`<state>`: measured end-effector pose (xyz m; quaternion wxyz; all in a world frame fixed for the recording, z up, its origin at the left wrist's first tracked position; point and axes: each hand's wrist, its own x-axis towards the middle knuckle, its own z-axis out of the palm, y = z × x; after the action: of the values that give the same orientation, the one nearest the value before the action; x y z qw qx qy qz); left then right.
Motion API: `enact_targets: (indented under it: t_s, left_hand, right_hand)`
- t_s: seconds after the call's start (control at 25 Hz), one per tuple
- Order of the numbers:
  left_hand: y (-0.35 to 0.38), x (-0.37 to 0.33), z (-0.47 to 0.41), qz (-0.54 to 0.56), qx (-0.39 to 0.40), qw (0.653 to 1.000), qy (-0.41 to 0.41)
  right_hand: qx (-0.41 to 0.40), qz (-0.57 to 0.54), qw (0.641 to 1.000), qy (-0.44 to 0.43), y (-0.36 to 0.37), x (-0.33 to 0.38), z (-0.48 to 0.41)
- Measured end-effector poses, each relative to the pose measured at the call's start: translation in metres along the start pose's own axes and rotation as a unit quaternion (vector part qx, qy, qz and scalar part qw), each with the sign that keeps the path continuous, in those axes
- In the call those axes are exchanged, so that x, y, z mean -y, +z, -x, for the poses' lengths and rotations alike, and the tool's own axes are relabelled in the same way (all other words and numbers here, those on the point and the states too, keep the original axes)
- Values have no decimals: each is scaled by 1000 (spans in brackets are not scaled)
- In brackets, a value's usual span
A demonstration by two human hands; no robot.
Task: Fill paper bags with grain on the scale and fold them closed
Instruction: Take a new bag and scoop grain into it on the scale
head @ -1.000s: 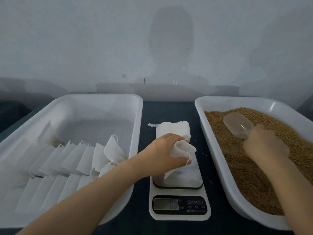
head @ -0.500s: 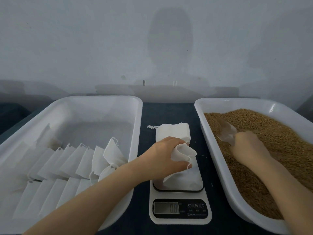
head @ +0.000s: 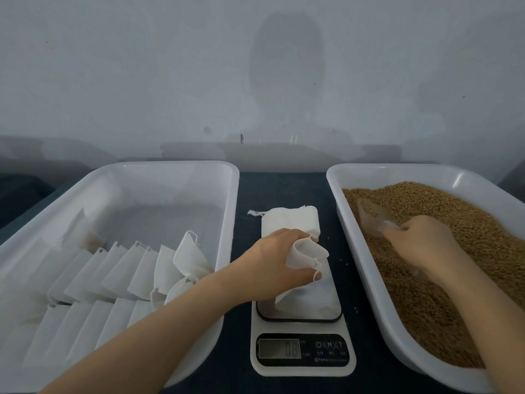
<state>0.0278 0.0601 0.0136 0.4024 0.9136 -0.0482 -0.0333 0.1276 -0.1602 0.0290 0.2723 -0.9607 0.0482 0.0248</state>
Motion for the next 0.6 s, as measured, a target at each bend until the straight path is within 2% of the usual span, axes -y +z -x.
enact_targets:
  t_s: [0.4, 0.6]
  left_hand:
    - [0, 0, 0, 1, 9, 1000, -9]
    - [-1, 0, 0, 15, -1, 1000, -4]
  right_hand:
    - [-13, 22, 999, -21, 0, 1, 9]
    - [-73, 78, 993, -39, -2, 1, 11]
